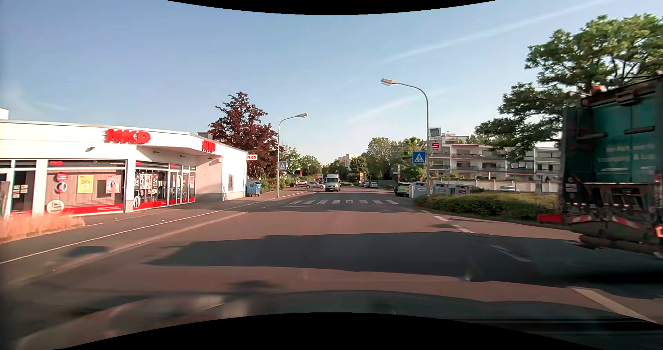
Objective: Follow the waypoints while adhering to traffic rules and regulations
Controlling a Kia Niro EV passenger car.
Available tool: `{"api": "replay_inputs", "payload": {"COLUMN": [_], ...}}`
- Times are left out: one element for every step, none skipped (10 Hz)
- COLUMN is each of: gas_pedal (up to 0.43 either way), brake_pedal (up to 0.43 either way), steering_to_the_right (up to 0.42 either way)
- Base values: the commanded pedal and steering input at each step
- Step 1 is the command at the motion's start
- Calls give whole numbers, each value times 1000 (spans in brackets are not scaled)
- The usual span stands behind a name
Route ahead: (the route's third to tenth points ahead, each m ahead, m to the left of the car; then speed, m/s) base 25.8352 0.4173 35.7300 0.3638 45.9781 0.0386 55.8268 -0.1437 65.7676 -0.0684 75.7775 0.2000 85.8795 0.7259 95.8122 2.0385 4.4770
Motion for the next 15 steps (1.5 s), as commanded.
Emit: {"api": "replay_inputs", "payload": {"gas_pedal": [28, 28, 28, 28, 28, 47, 59, 67, 79, 98, 110, 118, 118, 118, 130], "brake_pedal": [0, 0, 0, 0, 0, 0, 0, 0, 0, 0, 0, 0, 0, 0, 0], "steering_to_the_right": [46, 46, 45, 44, 43, 42, 39, 34, 26, 19, 10, 3, -2, -9, -14]}}
